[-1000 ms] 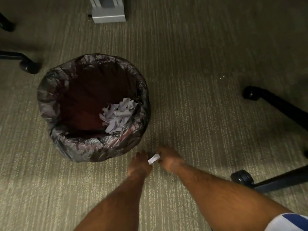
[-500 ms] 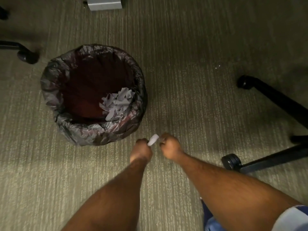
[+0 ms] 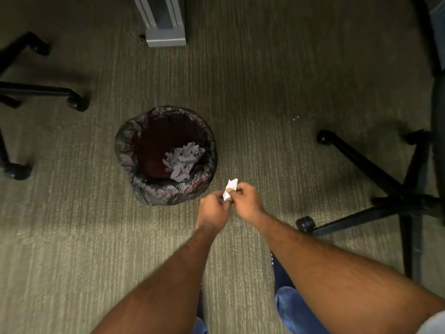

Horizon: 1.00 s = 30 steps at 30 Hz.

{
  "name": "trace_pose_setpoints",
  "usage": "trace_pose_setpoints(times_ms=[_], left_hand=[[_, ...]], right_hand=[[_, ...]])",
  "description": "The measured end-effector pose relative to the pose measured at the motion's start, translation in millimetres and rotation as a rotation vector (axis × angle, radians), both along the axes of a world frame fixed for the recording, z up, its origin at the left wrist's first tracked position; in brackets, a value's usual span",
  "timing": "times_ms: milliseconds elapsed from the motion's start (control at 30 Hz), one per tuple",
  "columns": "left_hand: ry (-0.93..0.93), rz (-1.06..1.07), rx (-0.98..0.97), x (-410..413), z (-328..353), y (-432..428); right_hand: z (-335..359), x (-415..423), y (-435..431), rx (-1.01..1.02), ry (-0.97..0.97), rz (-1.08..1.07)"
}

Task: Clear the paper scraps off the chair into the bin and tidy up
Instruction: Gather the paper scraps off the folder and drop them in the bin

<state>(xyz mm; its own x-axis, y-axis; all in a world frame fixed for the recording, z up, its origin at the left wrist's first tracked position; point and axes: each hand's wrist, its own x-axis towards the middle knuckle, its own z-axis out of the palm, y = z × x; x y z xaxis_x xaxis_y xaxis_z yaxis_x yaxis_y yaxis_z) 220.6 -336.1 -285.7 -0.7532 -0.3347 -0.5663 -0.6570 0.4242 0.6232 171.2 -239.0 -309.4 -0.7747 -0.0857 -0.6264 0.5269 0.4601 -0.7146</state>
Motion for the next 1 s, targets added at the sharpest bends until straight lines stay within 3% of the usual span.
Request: trace_pose_setpoints(times_ms=[200, 400, 533, 667, 833, 1000], left_hand=[[0.041, 0.216, 0.202, -9, 67, -49], [0.106, 0.393, 0.017, -35, 110, -109], [-0.072, 0.376, -0.104, -36, 134, -127], [-0.175, 0.301, -0.078, -19, 147, -129], [-0.218, 0.215, -0.051, -10, 171, -121], [-0.142, 0.158, 0.101, -26, 203, -96]], right_hand=[[79, -17, -36, -0.092, -0.029, -0.012], [136, -38, -89, -0.213, -0.090, 0.021], [143, -35, -90, -0.150, -0.057, 0.064], [152, -28, -68, -0.102, -0.047, 0.035], [172, -18, -22, -0.065, -0.036, -0.032], [209, -21, 25, -0.083, -0.009, -0.144]])
